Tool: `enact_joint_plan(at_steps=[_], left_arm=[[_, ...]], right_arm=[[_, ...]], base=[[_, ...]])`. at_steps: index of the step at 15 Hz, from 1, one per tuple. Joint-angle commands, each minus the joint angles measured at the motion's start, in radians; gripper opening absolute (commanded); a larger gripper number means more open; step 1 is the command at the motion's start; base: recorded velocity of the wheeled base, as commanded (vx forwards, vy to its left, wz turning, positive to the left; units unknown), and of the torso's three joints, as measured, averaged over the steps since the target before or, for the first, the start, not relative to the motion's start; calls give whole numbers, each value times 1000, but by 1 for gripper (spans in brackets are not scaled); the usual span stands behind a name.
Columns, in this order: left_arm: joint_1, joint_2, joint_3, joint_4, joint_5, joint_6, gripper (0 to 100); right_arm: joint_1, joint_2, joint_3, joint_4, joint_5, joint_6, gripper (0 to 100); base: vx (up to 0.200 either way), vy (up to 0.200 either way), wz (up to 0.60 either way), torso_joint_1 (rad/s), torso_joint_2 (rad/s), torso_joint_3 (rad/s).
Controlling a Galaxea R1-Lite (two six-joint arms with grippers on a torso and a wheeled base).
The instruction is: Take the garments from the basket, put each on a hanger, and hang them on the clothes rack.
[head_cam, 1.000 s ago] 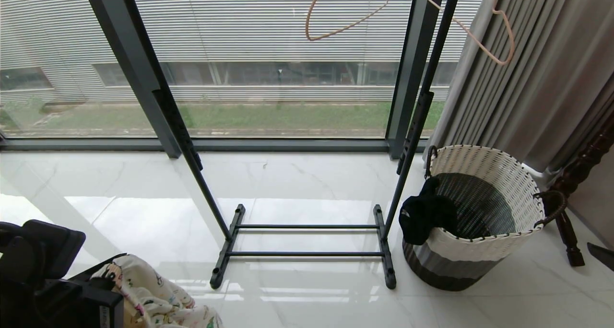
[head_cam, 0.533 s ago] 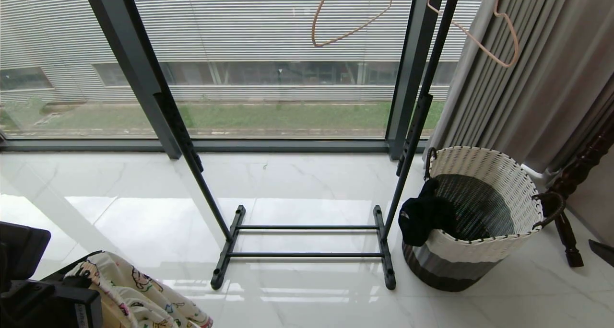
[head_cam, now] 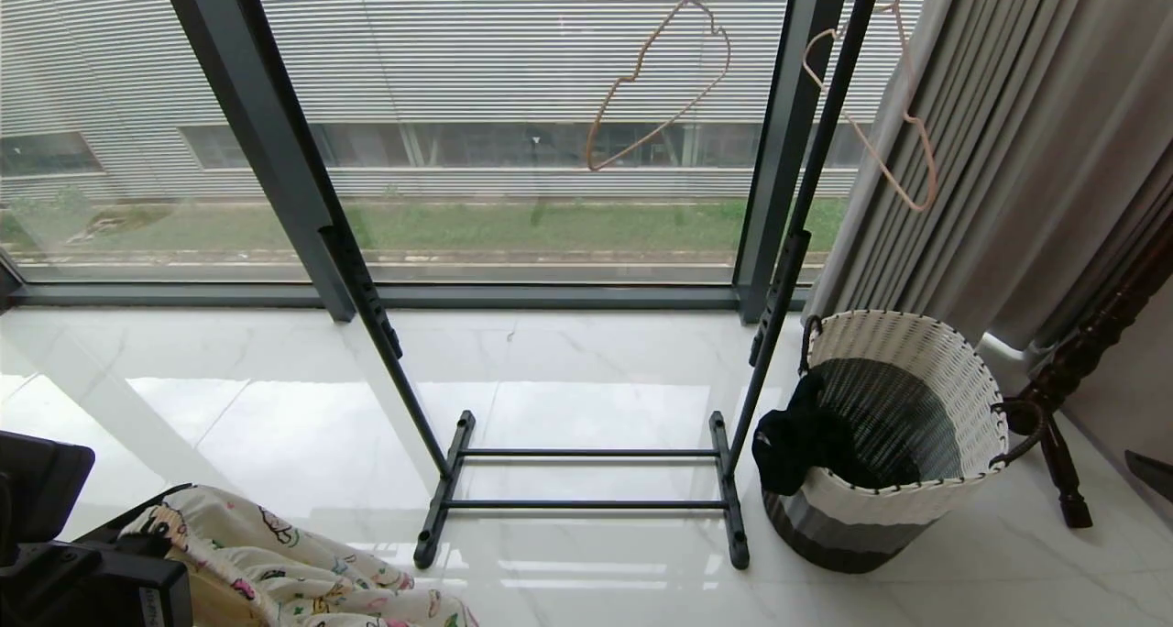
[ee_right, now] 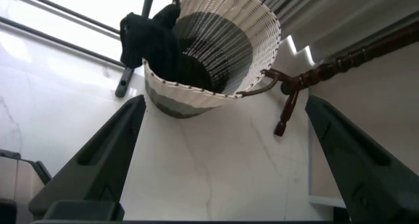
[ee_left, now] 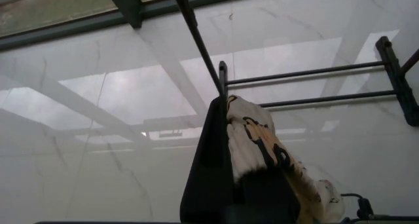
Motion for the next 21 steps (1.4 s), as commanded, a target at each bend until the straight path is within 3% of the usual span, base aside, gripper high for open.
enact_joint_plan(at_steps=[1, 17, 19, 21], left_arm=[[0, 0, 0, 0, 0, 0, 0], [0, -17, -2, 0, 0, 1, 0], [0, -27, -2, 0, 0, 1, 0], [0, -30, -3, 0, 0, 1, 0]], right_arm=[[0, 11, -4, 0, 2, 11, 100], [0, 20, -6, -45, 4, 83, 100], [2, 40, -7, -92, 36, 120, 100], [2, 60, -7, -178, 140, 193, 100]], base=[[0, 0, 0, 198, -481, -295], [0, 0, 0, 231, -518, -290], [0, 0, 0, 134, -290, -159], [200, 0, 0, 49, -93, -53]])
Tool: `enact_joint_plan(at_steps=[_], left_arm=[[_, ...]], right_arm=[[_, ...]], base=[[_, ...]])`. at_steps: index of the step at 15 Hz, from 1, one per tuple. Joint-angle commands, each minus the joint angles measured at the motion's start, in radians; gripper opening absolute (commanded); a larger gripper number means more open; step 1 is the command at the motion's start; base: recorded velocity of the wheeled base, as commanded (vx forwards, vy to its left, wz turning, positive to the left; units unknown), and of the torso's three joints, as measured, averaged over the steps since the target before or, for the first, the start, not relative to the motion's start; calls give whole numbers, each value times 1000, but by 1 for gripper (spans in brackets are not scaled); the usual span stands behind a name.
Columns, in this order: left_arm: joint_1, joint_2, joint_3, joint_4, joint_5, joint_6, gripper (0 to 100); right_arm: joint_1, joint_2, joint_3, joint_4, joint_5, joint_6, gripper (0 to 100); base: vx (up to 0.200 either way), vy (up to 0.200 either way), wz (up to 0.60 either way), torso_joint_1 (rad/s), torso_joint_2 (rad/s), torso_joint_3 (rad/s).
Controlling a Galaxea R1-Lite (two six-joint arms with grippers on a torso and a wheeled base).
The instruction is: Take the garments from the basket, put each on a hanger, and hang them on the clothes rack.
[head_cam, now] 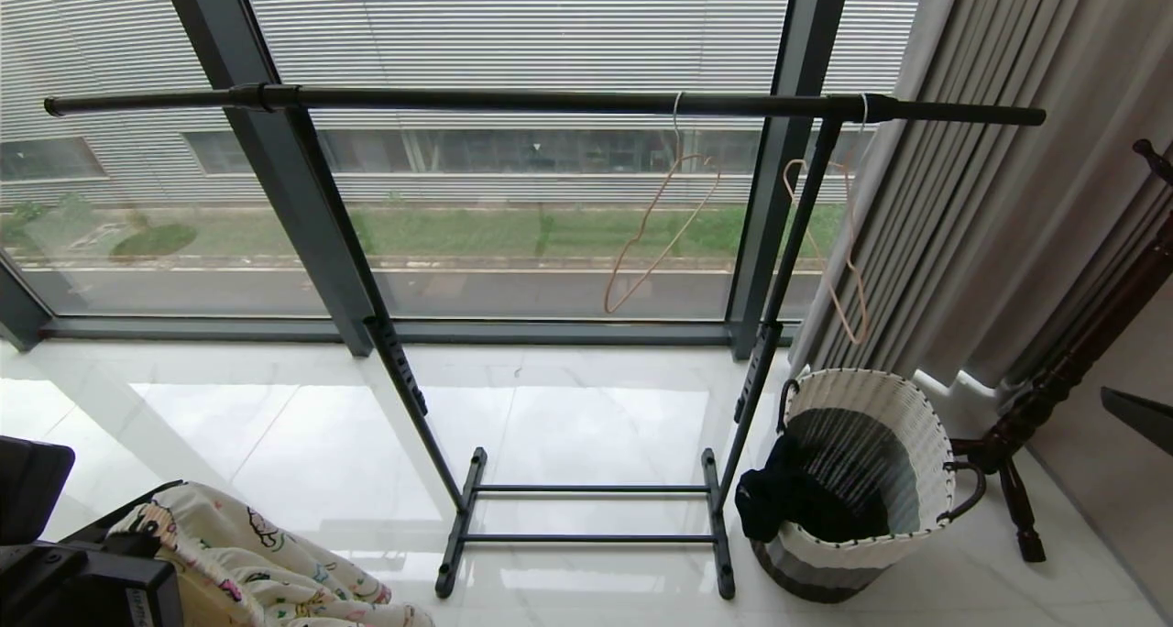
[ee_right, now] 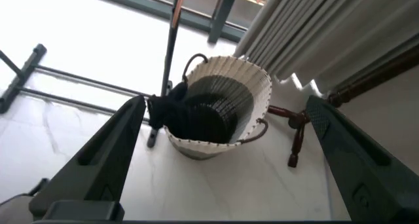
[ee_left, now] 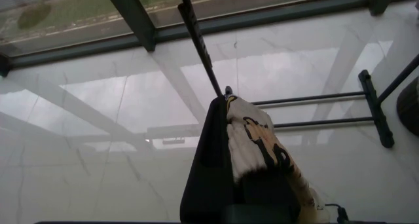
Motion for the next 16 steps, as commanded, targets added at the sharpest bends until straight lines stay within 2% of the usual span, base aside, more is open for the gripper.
enact_joint_plan(at_steps=[1, 3, 6, 13, 15, 16], left_arm=[[0, -5, -1, -1, 1, 0, 0], [0, -5, -2, -1, 1, 2, 0], [-2, -6, -6, -1, 1, 23, 0], [0, -5, -15, -1, 1, 35, 0], [0, -5, -29, -1, 1, 46, 0], [0, -5, -38, -1, 1, 52, 0]], right_arm=[[1, 24, 0, -39, 56, 40, 100], [2, 26, 0, -42, 82, 98, 100], [13, 26, -13, -42, 83, 195, 100], [71, 133, -10, -45, 86, 213, 100], [104, 233, -11, -160, 83, 310, 100], [107, 276, -8, -206, 79, 333, 100]], base=[[200, 0, 0, 2, -41, -12], [200, 0, 0, 7, -15, -2], [200, 0, 0, 9, 1, -2], [200, 0, 0, 2, 2, 0], [200, 0, 0, 2, 2, -2], [200, 0, 0, 2, 2, -2]])
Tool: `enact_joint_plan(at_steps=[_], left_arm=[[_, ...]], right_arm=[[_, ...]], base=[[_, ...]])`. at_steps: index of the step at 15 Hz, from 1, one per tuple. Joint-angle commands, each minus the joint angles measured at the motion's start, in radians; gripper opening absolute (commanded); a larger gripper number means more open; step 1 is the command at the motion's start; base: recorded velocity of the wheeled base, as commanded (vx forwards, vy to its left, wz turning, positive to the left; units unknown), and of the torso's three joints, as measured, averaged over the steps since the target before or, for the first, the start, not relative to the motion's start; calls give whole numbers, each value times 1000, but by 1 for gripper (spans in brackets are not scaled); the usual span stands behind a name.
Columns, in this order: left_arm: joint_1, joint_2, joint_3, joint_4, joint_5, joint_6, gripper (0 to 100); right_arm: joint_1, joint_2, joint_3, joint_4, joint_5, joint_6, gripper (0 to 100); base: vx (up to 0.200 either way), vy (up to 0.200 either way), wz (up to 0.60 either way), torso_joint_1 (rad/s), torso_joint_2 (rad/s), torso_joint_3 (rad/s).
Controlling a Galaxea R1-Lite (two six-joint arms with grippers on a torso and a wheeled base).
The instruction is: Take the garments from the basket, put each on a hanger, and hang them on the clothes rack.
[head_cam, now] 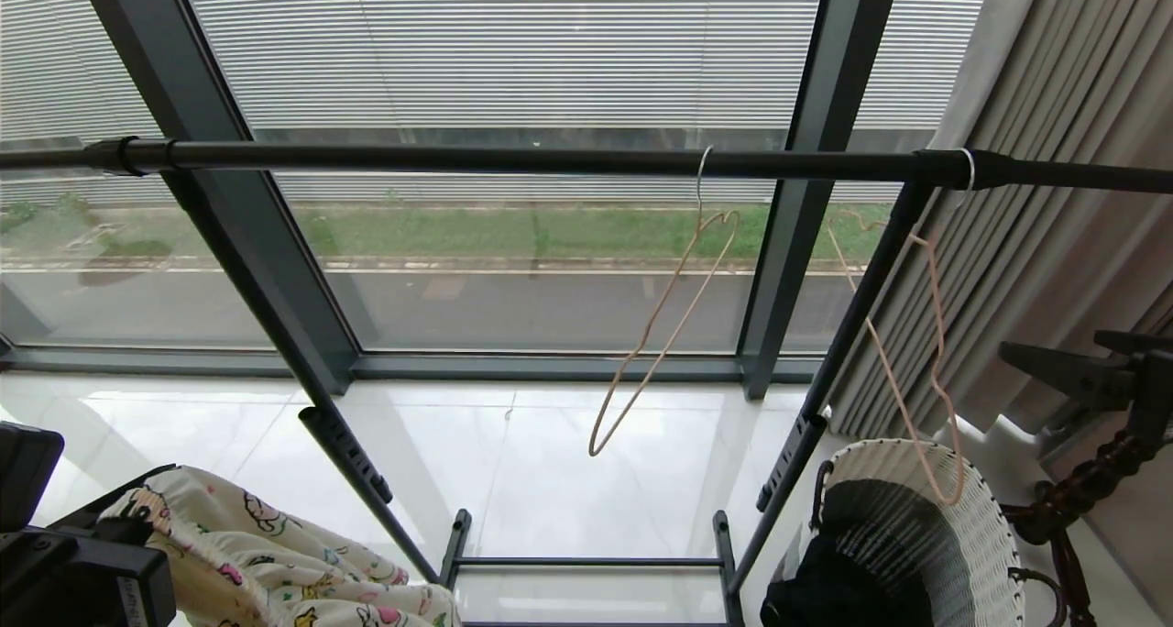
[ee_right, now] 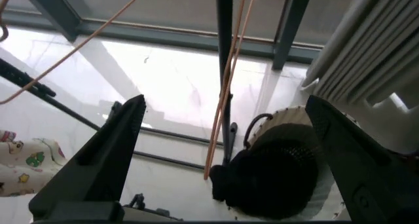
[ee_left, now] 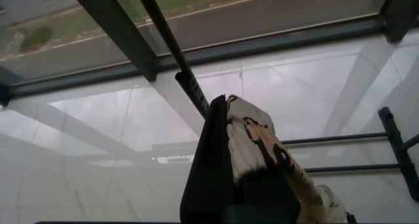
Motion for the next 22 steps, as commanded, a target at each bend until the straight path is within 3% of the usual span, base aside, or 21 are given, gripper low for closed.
enact_joint_plan(at_steps=[1, 3, 8, 14, 22], left_arm=[[0, 4, -11, 0, 1, 9, 0], [0, 7, -11, 0, 1, 12, 0], [-2, 2, -17, 0, 1, 12, 0], [-2, 22, -98, 0, 1, 36, 0], [-2, 25, -91, 0, 1, 35, 0]], right_arm=[[15, 114, 10, -41, -6, 27, 100], [14, 136, 33, -47, -6, 29, 100], [-2, 151, 73, -49, -8, 23, 100], [-41, 335, 123, -322, -77, 16, 100], [-40, 383, 125, -352, -77, -23, 100]], base=[[200, 0, 0, -2, -2, 2], [200, 0, 0, -2, 5, -2], [0, 0, 0, 0, 0, 0], [0, 0, 0, 0, 0, 0], [0, 0, 0, 0, 0, 0]])
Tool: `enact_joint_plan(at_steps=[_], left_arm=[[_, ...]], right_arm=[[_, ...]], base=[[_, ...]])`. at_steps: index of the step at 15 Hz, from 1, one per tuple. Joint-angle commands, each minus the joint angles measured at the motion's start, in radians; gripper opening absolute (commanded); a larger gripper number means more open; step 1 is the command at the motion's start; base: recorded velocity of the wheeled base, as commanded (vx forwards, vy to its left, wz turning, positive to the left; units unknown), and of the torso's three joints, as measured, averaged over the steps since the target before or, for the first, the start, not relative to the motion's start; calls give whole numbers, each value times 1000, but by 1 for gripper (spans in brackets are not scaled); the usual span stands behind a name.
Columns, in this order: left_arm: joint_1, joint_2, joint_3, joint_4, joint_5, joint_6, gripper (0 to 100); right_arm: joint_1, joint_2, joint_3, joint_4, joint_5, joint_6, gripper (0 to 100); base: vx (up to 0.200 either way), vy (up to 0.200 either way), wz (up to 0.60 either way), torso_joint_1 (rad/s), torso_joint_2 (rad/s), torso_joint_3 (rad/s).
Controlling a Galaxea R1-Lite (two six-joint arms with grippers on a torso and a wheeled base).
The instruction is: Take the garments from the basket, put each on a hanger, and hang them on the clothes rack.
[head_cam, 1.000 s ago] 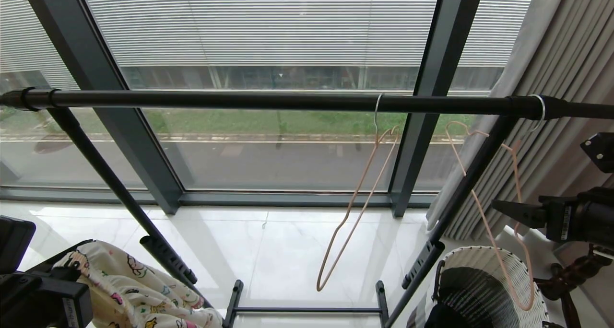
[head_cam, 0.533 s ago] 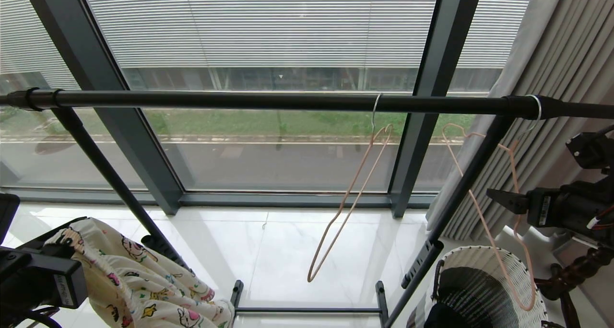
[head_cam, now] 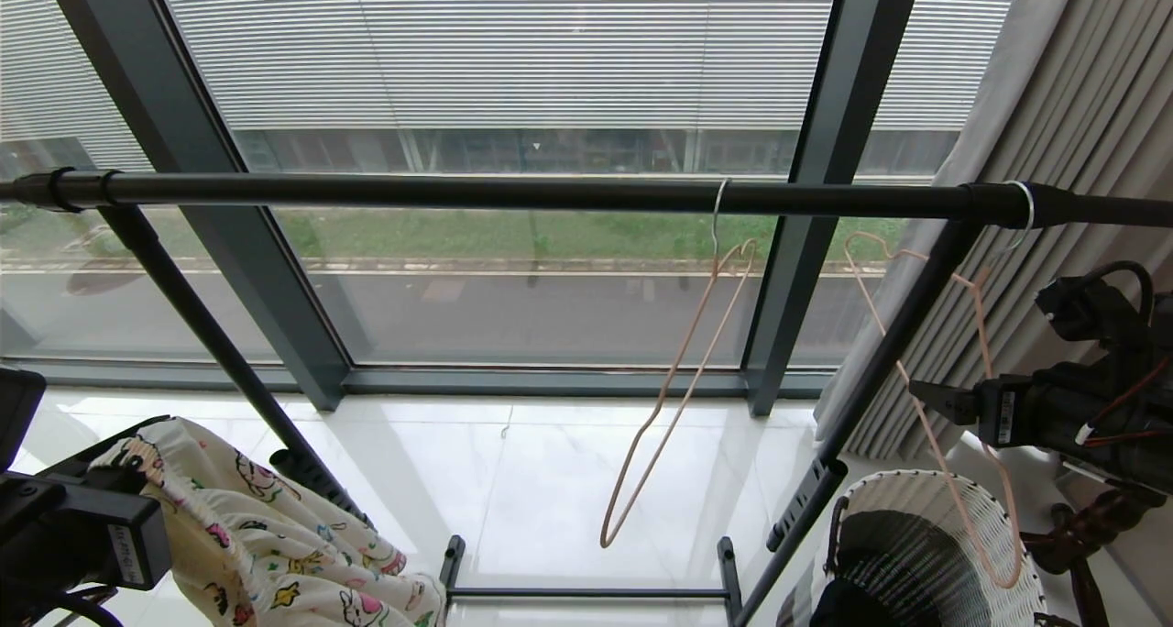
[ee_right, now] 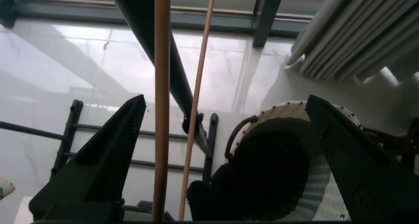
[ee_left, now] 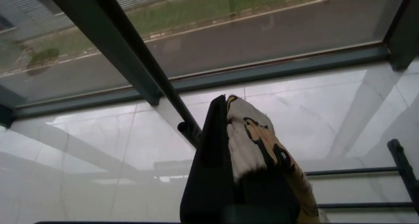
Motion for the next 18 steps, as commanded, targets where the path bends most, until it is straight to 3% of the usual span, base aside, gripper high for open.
enact_joint_plan(at_steps=[1, 14, 18], left_arm=[[0, 3, 1, 0, 1, 0, 0], [0, -2, 7, 0, 1, -2, 0], [0, -3, 5, 0, 1, -2, 0]], right_arm=[[0, 22, -1, -4, -1, -2, 100], [8, -27, 25, -11, -9, 0, 100], [25, -105, 83, -27, -21, -17, 100]], base=[[0, 0, 0, 0, 0, 0], [0, 0, 0, 0, 0, 0], [0, 0, 0, 0, 0, 0]])
